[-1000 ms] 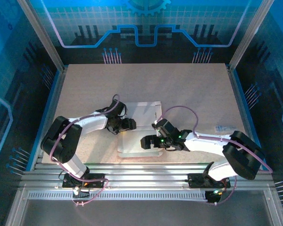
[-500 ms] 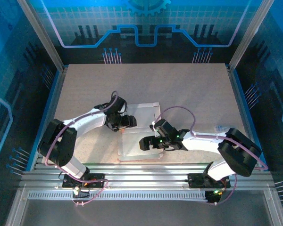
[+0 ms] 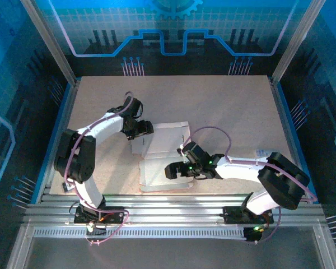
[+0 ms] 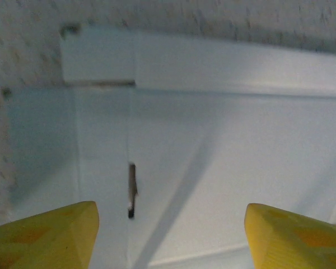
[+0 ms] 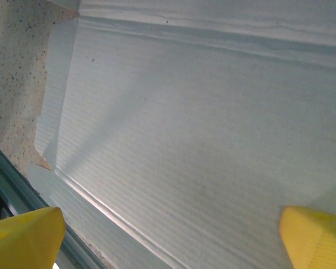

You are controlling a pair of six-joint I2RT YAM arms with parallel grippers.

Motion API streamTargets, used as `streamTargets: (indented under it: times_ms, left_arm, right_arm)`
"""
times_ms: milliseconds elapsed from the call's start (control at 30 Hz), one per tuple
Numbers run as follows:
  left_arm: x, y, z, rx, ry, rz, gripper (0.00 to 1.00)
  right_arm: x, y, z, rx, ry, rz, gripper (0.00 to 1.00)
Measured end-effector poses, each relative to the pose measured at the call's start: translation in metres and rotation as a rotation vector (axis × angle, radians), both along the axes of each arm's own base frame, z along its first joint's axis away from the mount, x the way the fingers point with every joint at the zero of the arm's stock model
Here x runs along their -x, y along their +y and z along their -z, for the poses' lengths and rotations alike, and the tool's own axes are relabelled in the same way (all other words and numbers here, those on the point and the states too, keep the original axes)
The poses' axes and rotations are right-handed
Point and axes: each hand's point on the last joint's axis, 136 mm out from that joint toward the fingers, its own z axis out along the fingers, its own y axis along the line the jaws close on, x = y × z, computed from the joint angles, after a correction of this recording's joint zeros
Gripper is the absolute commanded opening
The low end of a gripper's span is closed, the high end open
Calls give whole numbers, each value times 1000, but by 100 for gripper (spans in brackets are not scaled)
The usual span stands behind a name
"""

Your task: Fold the paper box

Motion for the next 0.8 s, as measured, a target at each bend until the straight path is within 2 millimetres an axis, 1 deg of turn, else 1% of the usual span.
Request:
streamTargets:
  times_ms: [133, 267, 400, 533, 800]
  left_arm:
    - [-24, 6, 4, -43, -18, -4, 72]
    - [-39, 9, 13, -88, -20, 1, 72]
    - [-45, 17, 24, -140, -9, -9, 72]
    - [-45, 24, 32, -169, 6, -23, 72]
    - [-60, 26, 30, -181, -14, -36, 72]
  right_arm:
    - [0, 1, 1, -3, -6, 2, 100]
    - [0, 1, 1, -7, -8, 7, 100]
    - [-1, 1, 1, -13, -13, 9, 100]
    - [-1, 2, 1, -17, -16, 14, 100]
    - [-1, 2, 1, -21, -23, 19, 100]
